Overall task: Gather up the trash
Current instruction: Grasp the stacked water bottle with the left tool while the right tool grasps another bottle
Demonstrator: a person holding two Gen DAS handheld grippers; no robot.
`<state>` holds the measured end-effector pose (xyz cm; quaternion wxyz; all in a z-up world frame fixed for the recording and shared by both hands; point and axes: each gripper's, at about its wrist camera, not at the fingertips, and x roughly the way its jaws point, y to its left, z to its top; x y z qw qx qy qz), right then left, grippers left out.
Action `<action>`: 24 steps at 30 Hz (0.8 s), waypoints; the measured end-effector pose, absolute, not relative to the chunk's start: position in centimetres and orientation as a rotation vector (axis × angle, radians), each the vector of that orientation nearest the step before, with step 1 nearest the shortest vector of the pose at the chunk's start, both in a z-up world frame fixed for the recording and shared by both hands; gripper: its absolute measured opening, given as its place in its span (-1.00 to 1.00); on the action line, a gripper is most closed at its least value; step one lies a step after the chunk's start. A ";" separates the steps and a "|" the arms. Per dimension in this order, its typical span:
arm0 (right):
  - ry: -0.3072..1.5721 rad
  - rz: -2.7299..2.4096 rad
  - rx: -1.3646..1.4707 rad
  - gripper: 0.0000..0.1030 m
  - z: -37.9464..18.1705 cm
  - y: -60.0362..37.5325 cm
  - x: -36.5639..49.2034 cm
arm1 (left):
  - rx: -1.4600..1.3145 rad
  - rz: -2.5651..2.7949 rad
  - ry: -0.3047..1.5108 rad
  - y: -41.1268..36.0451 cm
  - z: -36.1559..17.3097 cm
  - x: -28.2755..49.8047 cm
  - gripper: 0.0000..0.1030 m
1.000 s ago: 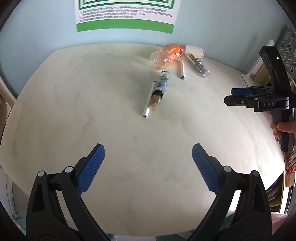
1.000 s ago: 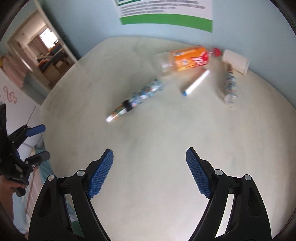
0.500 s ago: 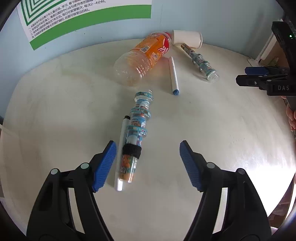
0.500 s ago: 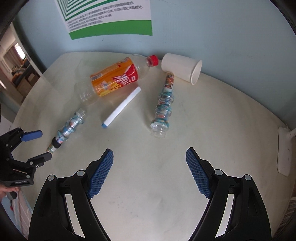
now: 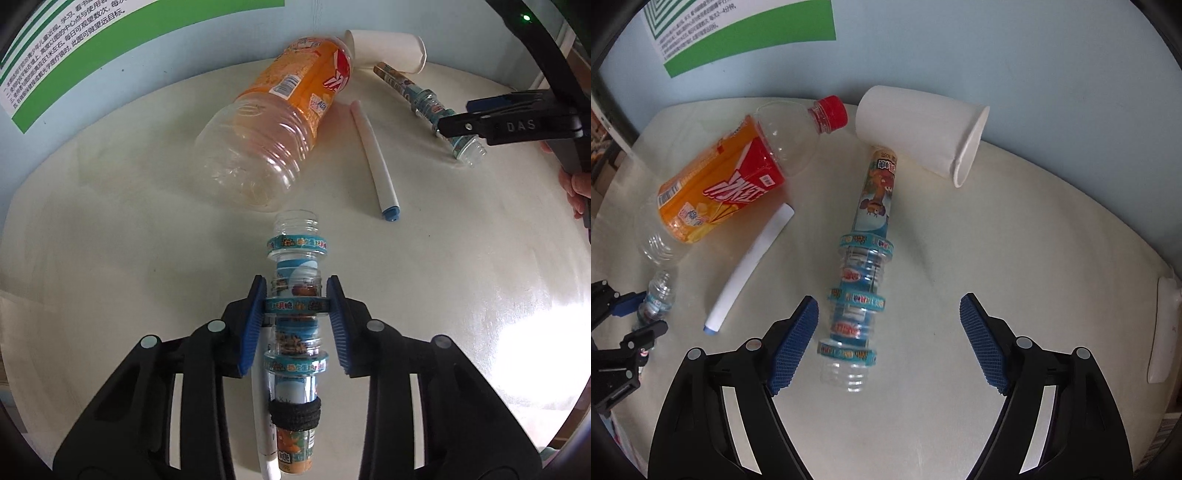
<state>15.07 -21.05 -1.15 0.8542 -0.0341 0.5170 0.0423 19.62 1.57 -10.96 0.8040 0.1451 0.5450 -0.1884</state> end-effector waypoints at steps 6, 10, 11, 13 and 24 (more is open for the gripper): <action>1.103 0.090 -0.042 -0.33 -2.0 -21.3 16.2 | 0.335 -0.418 1.144 1.2 -10.4 18.9 -0.39; 1.086 0.127 -0.003 -0.33 -1.2 -21.9 14.9 | 0.284 -0.427 1.136 1.5 -9.2 18.3 -0.39; 1.085 0.135 -0.002 -0.33 -0.9 -22.1 14.5 | 0.278 -0.430 1.132 1.6 -8.8 18.2 -0.39; 1.077 0.153 0.005 -0.33 -0.3 -22.5 13.5 | 0.274 -0.431 1.123 1.7 -8.0 17.7 -0.39; 1.051 0.199 0.027 -0.33 2.2 -24.1 8.5 | 0.257 -0.404 1.091 2.6 -4.5 15.3 -0.39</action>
